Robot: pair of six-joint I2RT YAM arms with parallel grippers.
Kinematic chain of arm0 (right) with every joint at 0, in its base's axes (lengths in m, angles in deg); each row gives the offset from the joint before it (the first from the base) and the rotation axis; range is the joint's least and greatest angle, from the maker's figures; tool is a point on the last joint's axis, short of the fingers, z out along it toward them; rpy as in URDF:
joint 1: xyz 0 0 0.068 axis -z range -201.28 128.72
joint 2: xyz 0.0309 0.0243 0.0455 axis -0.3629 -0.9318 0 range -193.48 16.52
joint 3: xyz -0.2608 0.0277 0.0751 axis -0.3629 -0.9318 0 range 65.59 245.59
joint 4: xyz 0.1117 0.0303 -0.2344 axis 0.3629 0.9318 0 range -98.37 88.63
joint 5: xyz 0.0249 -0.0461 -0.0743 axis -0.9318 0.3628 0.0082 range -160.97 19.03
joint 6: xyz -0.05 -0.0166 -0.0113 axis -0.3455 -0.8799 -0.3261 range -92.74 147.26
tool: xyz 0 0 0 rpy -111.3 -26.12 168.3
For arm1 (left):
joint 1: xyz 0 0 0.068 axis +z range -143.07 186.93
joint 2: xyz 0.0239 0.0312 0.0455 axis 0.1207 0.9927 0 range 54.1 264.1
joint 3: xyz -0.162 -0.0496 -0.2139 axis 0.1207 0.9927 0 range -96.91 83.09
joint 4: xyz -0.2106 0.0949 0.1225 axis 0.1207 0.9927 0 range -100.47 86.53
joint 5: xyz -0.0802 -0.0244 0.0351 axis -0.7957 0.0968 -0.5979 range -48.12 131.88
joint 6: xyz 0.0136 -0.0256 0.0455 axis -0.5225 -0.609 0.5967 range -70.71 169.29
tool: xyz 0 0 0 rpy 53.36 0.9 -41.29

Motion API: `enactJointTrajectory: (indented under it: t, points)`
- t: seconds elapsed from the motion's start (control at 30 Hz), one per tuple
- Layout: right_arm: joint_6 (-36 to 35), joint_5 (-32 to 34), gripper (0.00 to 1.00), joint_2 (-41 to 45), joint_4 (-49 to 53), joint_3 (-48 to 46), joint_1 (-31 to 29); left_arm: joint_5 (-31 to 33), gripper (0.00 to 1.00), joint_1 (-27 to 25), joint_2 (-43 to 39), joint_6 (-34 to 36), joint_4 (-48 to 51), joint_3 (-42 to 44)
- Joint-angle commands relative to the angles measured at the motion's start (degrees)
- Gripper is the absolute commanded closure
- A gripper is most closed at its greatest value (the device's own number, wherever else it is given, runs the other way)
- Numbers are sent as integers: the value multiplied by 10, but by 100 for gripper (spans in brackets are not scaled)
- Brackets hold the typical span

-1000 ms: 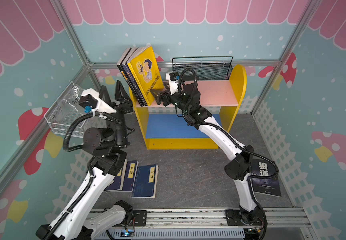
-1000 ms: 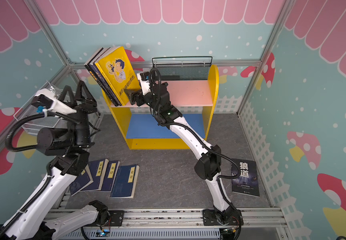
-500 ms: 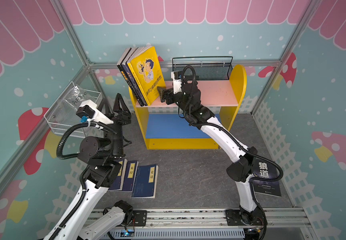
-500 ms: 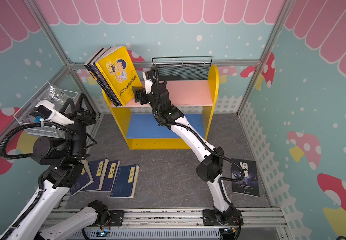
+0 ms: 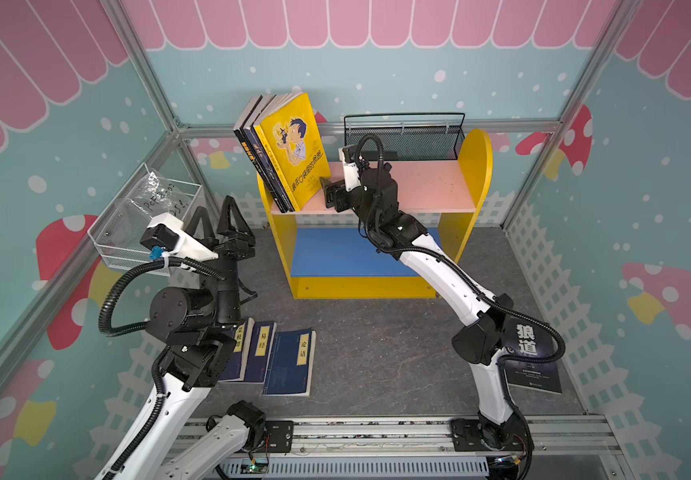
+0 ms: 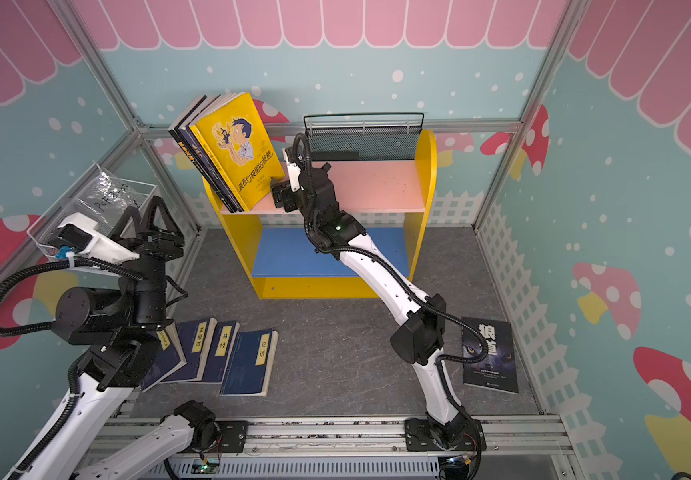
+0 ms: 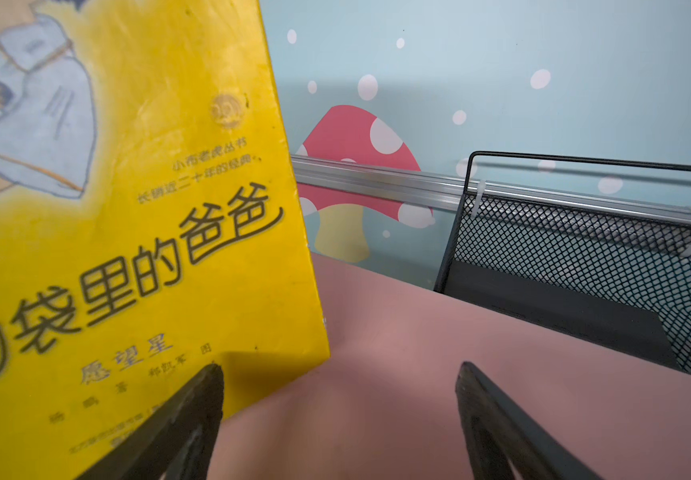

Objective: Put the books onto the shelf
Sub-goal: 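Open the left gripper and raise it away while right gripper holds the yellow book, then withdraw the right gripper from the shelf while left gripper lowers toward the table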

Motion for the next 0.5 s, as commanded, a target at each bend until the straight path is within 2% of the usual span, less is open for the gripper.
enactJointTrajectory:
  t: [0.0, 0.4, 0.47]
  points:
    - [9, -24, 11, -48, 89, -20, -6, 11, 36, 0, -10, -5, 16, 8]
    - [14, -73, 10, -62, 78, -3, -10, 7, 36, 0, -44, -24, 62, 4]
    - [19, -65, 10, -57, 84, -4, -10, 3, 36, 0, -49, -30, 73, 1]
